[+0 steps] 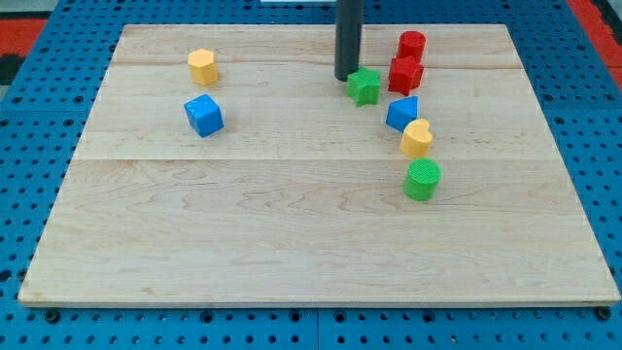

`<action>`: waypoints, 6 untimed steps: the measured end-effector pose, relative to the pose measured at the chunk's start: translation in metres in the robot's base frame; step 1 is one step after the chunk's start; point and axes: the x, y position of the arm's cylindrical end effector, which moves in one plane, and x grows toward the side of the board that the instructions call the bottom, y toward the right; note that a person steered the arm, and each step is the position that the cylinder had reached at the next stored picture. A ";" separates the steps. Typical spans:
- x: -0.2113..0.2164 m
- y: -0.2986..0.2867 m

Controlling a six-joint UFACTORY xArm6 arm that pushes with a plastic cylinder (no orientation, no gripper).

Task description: Place the green star towards the bottom of the red star

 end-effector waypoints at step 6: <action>0.041 0.022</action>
